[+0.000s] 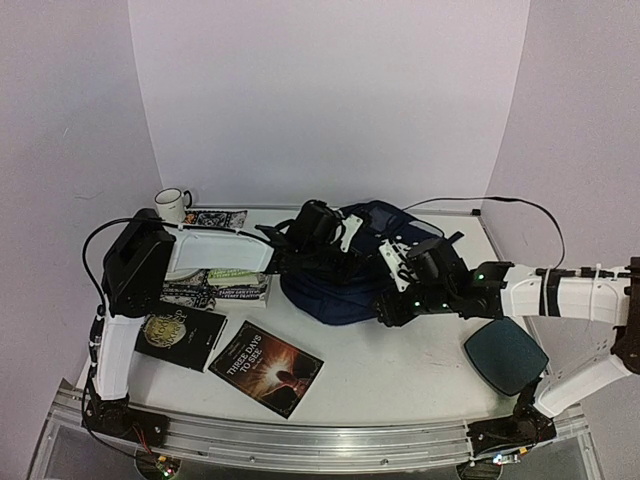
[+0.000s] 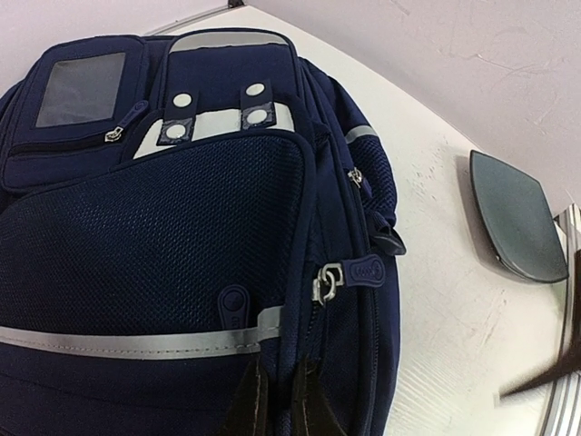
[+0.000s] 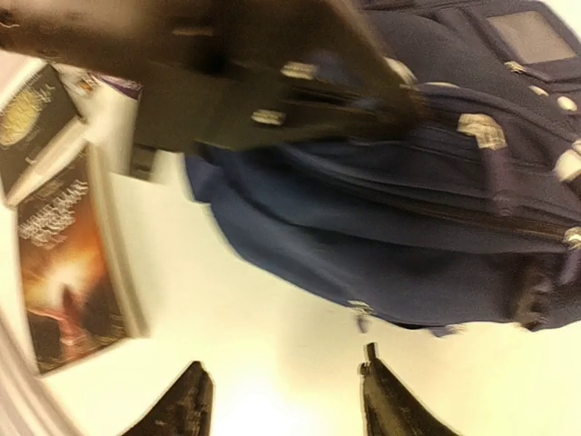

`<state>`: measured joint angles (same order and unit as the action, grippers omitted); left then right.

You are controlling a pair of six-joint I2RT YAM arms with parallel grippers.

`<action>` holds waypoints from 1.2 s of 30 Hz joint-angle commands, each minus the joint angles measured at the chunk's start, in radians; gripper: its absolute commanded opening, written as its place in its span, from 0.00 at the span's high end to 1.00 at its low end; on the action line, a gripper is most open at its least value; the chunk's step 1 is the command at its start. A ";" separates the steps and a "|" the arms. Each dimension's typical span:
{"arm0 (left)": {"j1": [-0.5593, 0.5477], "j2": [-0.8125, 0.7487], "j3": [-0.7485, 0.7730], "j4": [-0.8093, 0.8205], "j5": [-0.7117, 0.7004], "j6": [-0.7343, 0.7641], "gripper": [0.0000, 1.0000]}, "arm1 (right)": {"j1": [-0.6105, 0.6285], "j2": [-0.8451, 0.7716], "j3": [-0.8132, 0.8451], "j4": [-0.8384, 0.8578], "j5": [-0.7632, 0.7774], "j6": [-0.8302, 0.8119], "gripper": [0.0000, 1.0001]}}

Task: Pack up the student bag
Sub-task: Adjust the student bag at the center of the board.

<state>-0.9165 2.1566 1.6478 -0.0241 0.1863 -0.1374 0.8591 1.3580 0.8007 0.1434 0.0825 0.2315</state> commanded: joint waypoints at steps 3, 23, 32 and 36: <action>0.009 -0.108 0.009 0.050 0.104 0.066 1.00 | -0.124 0.004 -0.016 -0.074 0.063 -0.242 0.30; 0.010 -0.155 0.027 -0.043 0.251 0.252 1.00 | -0.202 0.093 0.138 0.027 -0.106 -0.803 0.18; 0.010 -0.189 0.011 -0.048 0.325 0.323 1.00 | -0.257 0.201 0.239 -0.040 -0.307 -0.858 0.18; 0.010 -0.214 -0.003 -0.047 0.315 0.337 1.00 | -0.278 0.239 0.302 -0.117 -0.365 -0.842 0.41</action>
<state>-0.8879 2.0851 1.6323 -0.1575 0.4116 0.1386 0.6086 1.5599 1.0173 0.1222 -0.1921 -0.6185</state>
